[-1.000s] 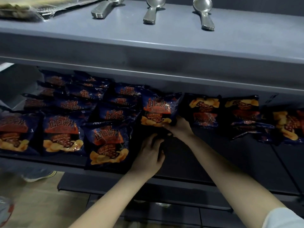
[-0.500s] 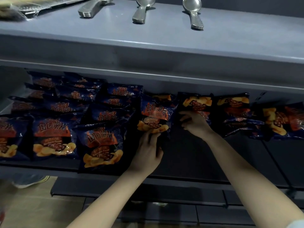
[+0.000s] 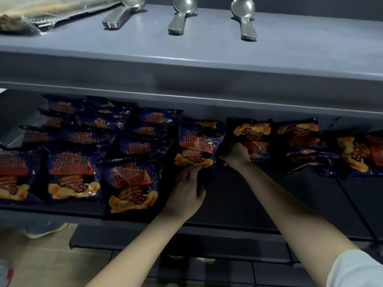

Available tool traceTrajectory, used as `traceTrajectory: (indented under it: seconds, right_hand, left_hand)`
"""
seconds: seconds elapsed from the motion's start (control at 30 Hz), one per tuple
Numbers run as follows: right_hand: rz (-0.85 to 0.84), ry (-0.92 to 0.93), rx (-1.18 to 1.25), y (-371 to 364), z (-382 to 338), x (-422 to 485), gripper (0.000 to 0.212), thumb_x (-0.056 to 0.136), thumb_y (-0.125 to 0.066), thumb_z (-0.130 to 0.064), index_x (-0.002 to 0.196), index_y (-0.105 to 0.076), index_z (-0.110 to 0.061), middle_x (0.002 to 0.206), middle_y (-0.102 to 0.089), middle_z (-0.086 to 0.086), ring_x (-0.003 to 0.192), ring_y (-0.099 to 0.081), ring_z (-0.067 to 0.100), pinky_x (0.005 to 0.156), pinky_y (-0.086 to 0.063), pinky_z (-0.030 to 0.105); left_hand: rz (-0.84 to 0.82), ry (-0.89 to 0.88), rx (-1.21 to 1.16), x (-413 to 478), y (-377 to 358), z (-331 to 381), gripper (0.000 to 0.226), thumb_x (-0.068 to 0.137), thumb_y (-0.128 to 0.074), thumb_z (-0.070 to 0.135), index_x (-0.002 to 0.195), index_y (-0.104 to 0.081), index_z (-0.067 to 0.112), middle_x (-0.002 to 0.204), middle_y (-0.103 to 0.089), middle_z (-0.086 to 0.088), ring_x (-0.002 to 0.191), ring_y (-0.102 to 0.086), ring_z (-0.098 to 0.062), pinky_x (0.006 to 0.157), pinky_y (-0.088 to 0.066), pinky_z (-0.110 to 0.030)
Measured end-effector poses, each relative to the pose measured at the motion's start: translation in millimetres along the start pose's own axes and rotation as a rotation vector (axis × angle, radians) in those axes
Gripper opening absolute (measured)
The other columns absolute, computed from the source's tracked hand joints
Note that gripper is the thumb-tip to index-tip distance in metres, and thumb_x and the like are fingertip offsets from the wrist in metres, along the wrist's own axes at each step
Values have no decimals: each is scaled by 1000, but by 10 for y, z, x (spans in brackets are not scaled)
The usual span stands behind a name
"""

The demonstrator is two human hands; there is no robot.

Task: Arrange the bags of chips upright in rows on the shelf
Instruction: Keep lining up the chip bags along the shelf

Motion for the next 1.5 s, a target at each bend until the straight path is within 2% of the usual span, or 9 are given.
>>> traceTrajectory:
  seconds: [0.1,0.23,0.37,0.53,0.67,0.9,1.0,1.2,1.5]
  right_hand:
    - [49,-7,49,59,39,-16,23,91,-51,-3,71,-63,-6,58,-58,1,38,-55,2,36,-41,10]
    - [149,11,193,165,52,-78,16,91,-52,-1,93,-68,-2,65,-62,4,54,-62,14,46,-53,17]
    - [297,134,145,377,-34,-103,26,85,-46,8,71,-63,-6,74,-68,18,62,-66,25,55,-58,33]
    - [551,269,133,840,-178,-226,21,83,-60,0,99,-72,-5,90,-73,12,78,-69,24,77,-56,36]
    - [694,339,150,1172,-262,-329,16,84,-63,-8,96,-72,-4,89,-73,12,77,-67,19,75,-50,24]
    - [877,204,353,1670,156,-501,15,85,-60,-9,90,-71,1,86,-70,8,76,-64,18,69,-50,14]
    - [888,224,389,1726,337,-630,16,84,-62,-12,96,-73,-10,94,-71,3,86,-68,19,80,-56,32]
    - [855,253,346,1631,616,-887,16,83,-61,-27,97,-69,-28,93,-71,4,82,-69,22,73,-57,44]
    - [830,327,206,1486,706,-1156,17,81,-67,-3,94,-73,-11,89,-66,-2,78,-60,-4,72,-47,9]
  left_hand:
    - [3,5,-20,-2,-9,7,54,86,-58,19,136,-38,16,136,-43,-3,128,-40,-18,104,-35,-26]
    - [4,3,-1,5,-7,15,53,87,-57,19,136,-38,16,136,-43,-3,128,-39,-18,104,-30,-22]
    - [10,-3,0,12,-13,5,54,85,-59,19,135,-39,20,134,-45,0,128,-39,-16,106,-31,-23]
    - [19,-10,26,10,-38,49,54,84,-59,20,135,-41,17,134,-46,-3,127,-41,-19,106,-34,-29]
    - [-16,-14,81,12,-101,102,53,87,-56,25,137,-39,21,136,-44,-1,126,-40,-19,105,-32,-31]
    - [-79,-48,125,28,-241,190,56,90,-50,28,142,-32,25,141,-39,-1,130,-36,-21,108,-29,-33]
    - [-65,-74,134,111,-261,249,55,88,-53,26,141,-37,20,139,-43,-4,128,-40,-22,106,-31,-33]
    - [-129,-19,207,337,-456,291,58,88,-52,30,141,-34,18,142,-40,-5,130,-35,-25,106,-29,-35]
    - [-102,93,230,761,-455,137,48,86,-55,31,131,-48,17,136,-49,-9,127,-37,-34,105,-30,-43]
Point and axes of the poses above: each hand's wrist, its own x-axis towards the middle knuckle, its own y-axis out of the back of the hand, z = x × y, the point moved 9 cm from there along x, towards the middle knuckle
